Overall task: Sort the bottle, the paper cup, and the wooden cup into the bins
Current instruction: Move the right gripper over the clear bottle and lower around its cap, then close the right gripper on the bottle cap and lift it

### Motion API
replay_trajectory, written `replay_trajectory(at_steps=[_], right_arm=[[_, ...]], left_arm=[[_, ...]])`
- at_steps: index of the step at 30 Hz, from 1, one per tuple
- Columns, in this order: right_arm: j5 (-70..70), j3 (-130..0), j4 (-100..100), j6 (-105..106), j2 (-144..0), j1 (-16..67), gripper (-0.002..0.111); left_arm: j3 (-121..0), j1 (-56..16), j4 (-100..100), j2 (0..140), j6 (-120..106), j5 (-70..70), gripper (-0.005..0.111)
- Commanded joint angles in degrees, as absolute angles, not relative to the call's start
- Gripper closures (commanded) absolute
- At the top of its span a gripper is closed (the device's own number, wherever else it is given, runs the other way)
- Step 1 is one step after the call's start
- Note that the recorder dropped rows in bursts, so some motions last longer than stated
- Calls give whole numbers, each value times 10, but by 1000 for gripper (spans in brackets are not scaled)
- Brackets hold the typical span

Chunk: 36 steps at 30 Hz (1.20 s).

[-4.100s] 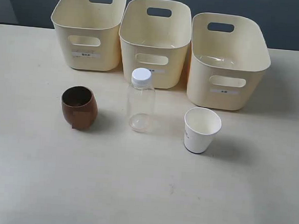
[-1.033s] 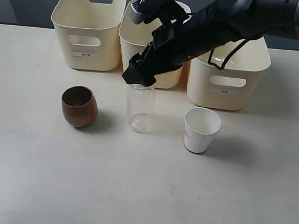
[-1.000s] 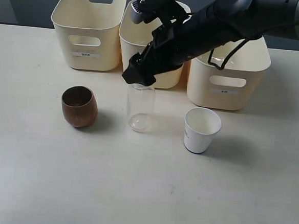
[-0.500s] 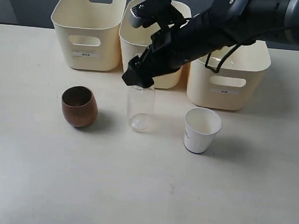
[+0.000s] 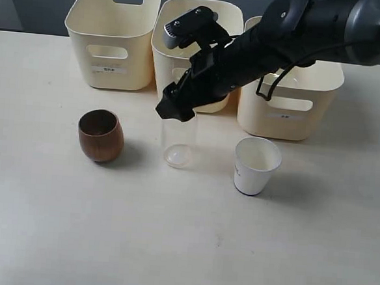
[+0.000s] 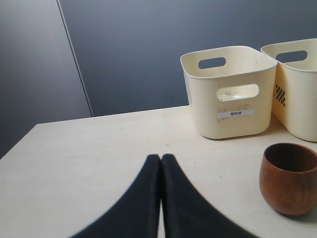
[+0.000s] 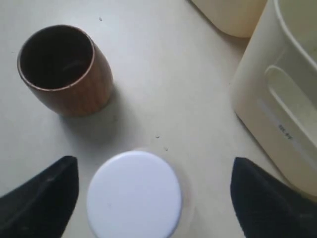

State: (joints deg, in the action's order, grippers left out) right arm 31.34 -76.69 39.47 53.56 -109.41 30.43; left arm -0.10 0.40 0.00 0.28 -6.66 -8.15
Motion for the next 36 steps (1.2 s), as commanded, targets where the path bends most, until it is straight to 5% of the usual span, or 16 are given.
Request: replay_trajectory(at_steps=[1, 4, 9, 26, 36], right_arm=[[306, -769, 397, 540, -1092, 305, 40], [313, -769, 397, 542, -1092, 305, 60], [323, -769, 397, 550, -1092, 305, 108], [317, -769, 397, 601, -1085, 310, 109], [147, -769, 397, 648, -984, 389, 109]], left_arm=[[0, 4, 0, 0, -66, -77, 107], [0, 4, 0, 0, -66, -77, 107], [0, 4, 0, 0, -66, -77, 107], [0, 4, 0, 0, -66, -77, 107], [0, 4, 0, 0, -66, -77, 107]])
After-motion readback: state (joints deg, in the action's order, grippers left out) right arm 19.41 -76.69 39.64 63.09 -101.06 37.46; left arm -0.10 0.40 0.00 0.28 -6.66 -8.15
